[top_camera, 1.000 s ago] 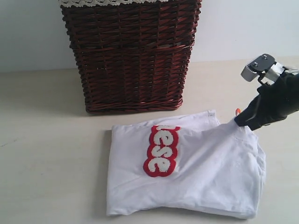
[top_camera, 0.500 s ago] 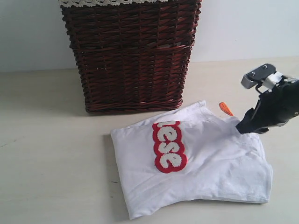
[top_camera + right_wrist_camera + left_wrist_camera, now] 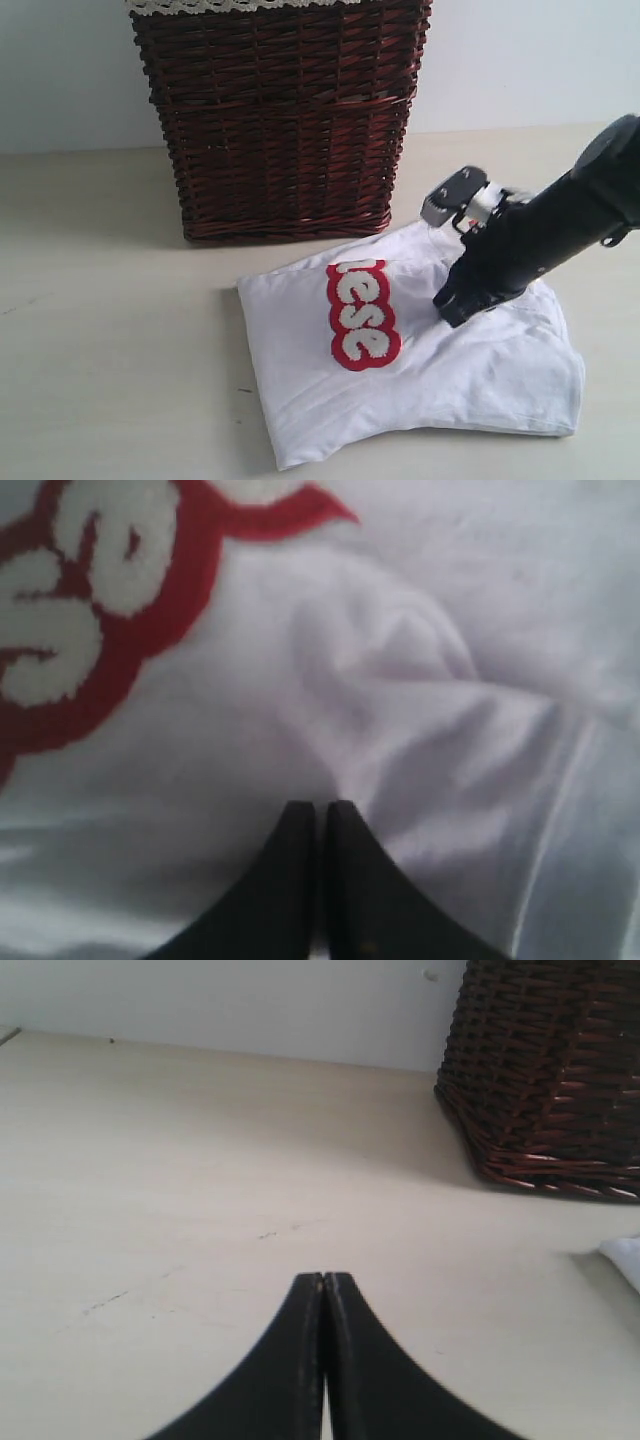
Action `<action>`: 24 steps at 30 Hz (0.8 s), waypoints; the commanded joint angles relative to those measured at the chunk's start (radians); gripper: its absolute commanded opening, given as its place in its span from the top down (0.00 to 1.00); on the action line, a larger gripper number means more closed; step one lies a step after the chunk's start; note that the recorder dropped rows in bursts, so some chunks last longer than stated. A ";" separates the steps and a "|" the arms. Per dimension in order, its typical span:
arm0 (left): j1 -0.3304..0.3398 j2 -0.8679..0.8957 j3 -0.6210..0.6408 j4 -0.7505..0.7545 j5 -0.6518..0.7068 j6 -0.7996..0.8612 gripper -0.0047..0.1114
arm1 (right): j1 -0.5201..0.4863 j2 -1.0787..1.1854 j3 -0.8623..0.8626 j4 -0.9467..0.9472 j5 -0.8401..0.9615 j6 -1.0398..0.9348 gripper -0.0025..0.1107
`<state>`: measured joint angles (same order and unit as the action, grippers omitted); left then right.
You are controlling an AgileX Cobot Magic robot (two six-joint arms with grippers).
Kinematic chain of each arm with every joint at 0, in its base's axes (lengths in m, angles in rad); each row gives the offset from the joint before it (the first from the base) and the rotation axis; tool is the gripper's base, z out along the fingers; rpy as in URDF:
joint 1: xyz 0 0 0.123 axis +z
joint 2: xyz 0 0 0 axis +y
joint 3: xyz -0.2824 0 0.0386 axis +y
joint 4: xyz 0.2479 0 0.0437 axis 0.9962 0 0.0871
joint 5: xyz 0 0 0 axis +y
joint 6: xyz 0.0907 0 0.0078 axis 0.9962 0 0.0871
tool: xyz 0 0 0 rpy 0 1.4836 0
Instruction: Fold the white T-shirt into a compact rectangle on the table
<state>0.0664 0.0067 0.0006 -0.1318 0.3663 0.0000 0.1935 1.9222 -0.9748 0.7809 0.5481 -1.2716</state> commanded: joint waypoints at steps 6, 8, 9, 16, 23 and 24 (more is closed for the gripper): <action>-0.006 -0.007 -0.001 -0.002 -0.009 0.000 0.96 | 0.082 0.080 0.000 -0.136 0.214 0.196 0.97; -0.006 -0.007 -0.001 -0.002 -0.009 0.000 0.96 | 0.102 0.080 0.000 -0.109 0.256 0.200 0.97; -0.006 -0.007 -0.001 -0.002 -0.009 0.000 0.96 | 0.112 0.080 0.000 -0.096 0.258 0.200 0.97; -0.006 -0.007 -0.001 -0.002 -0.009 0.000 0.96 | 0.138 0.047 0.000 -0.033 0.217 0.204 0.97; -0.006 -0.007 -0.001 -0.002 -0.009 0.000 0.96 | 0.136 -0.262 0.000 -0.031 0.059 0.265 0.97; -0.006 -0.007 -0.001 -0.002 -0.009 0.000 0.96 | 0.131 -0.307 0.000 -0.026 0.009 0.268 0.97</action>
<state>0.0664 0.0067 0.0006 -0.1318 0.3663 0.0000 0.3305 1.7483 -0.9736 0.7475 0.6688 -1.0158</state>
